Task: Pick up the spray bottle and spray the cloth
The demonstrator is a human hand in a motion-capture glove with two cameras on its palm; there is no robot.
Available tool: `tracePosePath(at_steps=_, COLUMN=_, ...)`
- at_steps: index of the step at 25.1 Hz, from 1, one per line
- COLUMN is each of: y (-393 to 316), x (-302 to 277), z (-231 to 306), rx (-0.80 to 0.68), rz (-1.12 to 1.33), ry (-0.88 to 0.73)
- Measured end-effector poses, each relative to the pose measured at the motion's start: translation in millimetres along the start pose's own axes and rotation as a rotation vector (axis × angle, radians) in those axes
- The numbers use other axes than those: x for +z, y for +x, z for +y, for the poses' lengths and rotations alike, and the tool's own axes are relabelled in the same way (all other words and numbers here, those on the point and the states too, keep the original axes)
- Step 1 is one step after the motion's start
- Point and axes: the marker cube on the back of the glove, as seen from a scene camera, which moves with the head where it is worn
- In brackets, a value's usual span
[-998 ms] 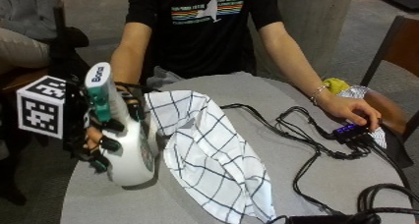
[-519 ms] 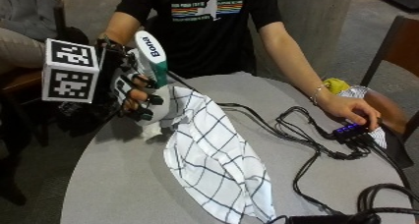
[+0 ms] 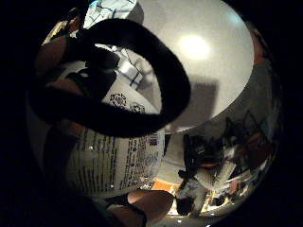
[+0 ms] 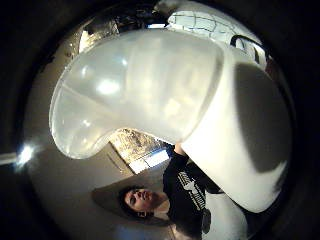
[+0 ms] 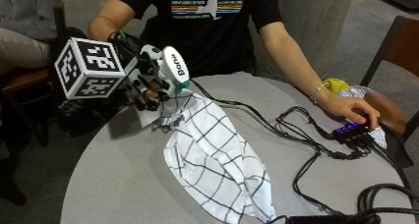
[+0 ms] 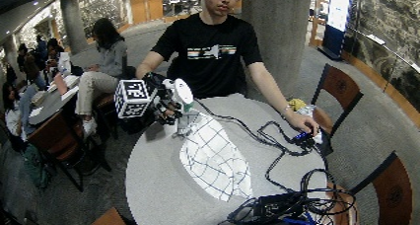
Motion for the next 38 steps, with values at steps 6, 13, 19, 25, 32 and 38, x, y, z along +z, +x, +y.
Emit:
tracePosePath(at_steps=6, y=4, x=12, z=-3, rx=0.083, rz=0.041, ry=-0.049)
tracePosePath(at_steps=13, y=4, x=18, z=-1, rx=0.139, rz=0.085, ry=-0.084)
tracePosePath(at_steps=19, y=5, x=18, z=1, rx=0.147, rz=0.093, ry=-0.086)
tracePosePath(at_steps=25, y=1, x=12, z=4, rx=0.072, rz=0.063, ry=0.029)
tracePosePath(at_steps=32, y=-12, x=-22, z=19, rx=-0.276, rz=-0.125, ry=0.433)
tracePosePath(at_steps=38, y=-9, x=-42, z=21, rx=-0.5, rz=-0.224, ry=0.733)
